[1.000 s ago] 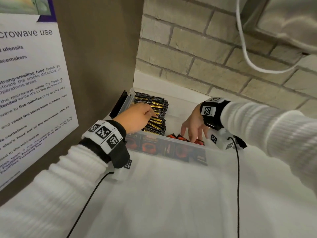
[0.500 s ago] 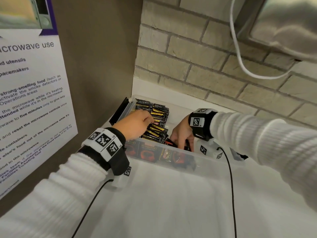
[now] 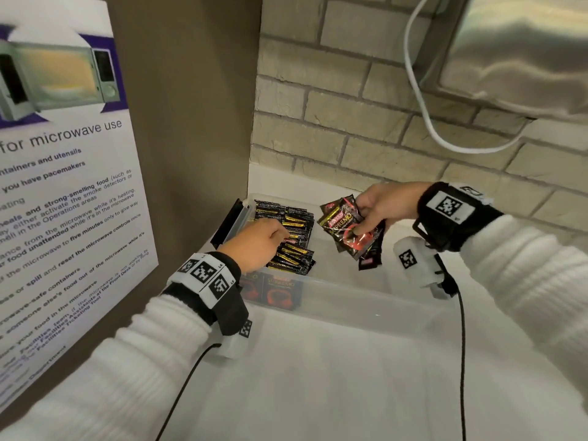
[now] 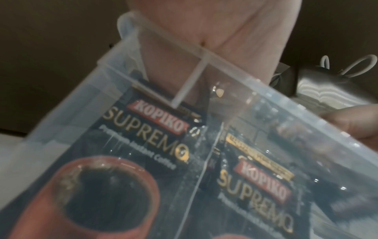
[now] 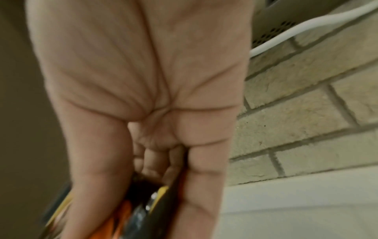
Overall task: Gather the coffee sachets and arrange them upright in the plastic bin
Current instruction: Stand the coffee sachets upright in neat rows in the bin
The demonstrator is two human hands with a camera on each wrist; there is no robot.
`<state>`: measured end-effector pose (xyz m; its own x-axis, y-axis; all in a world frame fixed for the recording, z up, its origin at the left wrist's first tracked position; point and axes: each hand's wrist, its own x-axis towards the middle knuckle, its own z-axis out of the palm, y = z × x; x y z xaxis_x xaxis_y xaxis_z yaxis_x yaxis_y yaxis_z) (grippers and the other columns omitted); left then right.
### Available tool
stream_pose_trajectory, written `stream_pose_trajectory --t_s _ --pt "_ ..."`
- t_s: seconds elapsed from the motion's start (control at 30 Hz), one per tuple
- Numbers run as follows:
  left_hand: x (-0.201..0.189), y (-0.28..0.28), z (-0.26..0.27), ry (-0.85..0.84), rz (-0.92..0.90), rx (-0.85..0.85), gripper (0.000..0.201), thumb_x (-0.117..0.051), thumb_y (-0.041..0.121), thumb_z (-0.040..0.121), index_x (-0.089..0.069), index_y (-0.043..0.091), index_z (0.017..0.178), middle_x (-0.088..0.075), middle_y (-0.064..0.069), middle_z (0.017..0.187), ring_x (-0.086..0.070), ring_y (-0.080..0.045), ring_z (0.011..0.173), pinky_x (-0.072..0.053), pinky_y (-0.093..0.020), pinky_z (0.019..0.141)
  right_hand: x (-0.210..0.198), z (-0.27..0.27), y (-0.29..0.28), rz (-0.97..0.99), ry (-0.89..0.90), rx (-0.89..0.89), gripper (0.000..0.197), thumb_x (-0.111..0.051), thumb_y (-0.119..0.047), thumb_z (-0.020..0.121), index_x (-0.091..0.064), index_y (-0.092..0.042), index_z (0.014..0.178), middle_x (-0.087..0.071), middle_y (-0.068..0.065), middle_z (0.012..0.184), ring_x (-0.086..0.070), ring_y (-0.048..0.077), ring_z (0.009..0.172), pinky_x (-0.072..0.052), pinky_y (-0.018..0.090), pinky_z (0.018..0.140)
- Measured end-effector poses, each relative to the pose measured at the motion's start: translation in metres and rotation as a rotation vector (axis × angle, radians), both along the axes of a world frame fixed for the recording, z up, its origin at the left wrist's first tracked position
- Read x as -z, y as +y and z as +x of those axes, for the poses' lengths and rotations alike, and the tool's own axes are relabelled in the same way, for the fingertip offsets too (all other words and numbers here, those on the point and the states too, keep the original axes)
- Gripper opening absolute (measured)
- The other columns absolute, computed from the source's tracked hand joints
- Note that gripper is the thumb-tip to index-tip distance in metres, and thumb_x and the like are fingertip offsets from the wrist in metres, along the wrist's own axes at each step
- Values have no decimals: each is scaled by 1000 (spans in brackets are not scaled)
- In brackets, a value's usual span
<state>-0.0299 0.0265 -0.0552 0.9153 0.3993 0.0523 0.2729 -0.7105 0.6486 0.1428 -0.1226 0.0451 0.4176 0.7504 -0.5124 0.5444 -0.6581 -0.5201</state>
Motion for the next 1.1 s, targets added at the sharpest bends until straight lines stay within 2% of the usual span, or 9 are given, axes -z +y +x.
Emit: stream_pose_trajectory --t_s 0.07,0.2,0.3,0.43,0.57,0.67,0.77,0.97,1.1 --pt "-1 -2 0 -63 -89 -14 40 -30 32 100 -56 9 119 -58 -7 112 -55 -23 107 -40 -31 89 0 -11 -7 249 128 76 36 -61 3 84 -57 0 119 -66 17 115 -67 27 95 -57 31 80" --pt "-11 -8 1 -290 -412 -21 43 -40 43 95 -49 19 130 -57 2 125 -52 -13 119 -37 -29 105 19 -39 -6 611 284 235 35 -62 -2 84 -57 0 119 -66 17 116 -65 29 103 -54 40 88" --pt "-27 -17 4 -384 -643 41 29 -52 36 92 -53 23 118 -62 5 115 -60 -9 107 -46 -25 95 35 -60 3 724 354 299 33 -61 -2 86 -58 0 118 -66 18 114 -64 31 106 -53 45 91" --pt "-30 -18 10 -472 -834 25 18 -57 14 91 -60 12 109 -69 -6 102 -67 -16 89 -53 -26 74 53 -76 13 777 343 319 31 -59 0 87 -56 -4 118 -67 10 103 -66 21 94 -57 31 81" --pt "-21 -12 9 -567 -1059 -84 12 -56 9 91 -61 11 101 -69 -9 98 -67 -21 88 -54 -36 83 77 -75 17 958 196 576 51 -49 18 83 -46 -2 129 -57 6 102 -56 10 83 -51 21 78" --pt "-19 -8 7 -559 -1122 -99 18 -62 8 86 -60 8 104 -69 -11 101 -67 -24 92 -55 -36 83 86 -76 11 1104 246 734 62 -38 29 76 -49 -7 126 -57 5 112 -54 13 98 -48 17 74" --pt "-19 -6 7 -581 -1138 -144 26 -69 6 80 -59 10 104 -70 -8 98 -67 -23 93 -54 -39 87 88 -70 8 1229 359 815 66 -33 33 70 -53 -9 117 -60 -2 103 -56 12 101 -49 13 70" --pt "-16 -3 9 -599 -1150 -201 51 -75 6 73 -54 6 120 -70 -10 103 -67 -25 97 -50 -43 94 91 -69 7 1334 530 847 33 -56 21 77 -64 -6 94 -66 5 86 -63 14 80 -56 20 69" --pt "-18 -6 11 -578 -1237 -147 16 -59 11 89 -64 9 104 -71 -12 100 -70 -21 85 -55 -33 79 91 -68 7 1316 535 794 25 -58 13 81 -64 -11 83 -65 7 82 -60 18 74 -50 24 70"
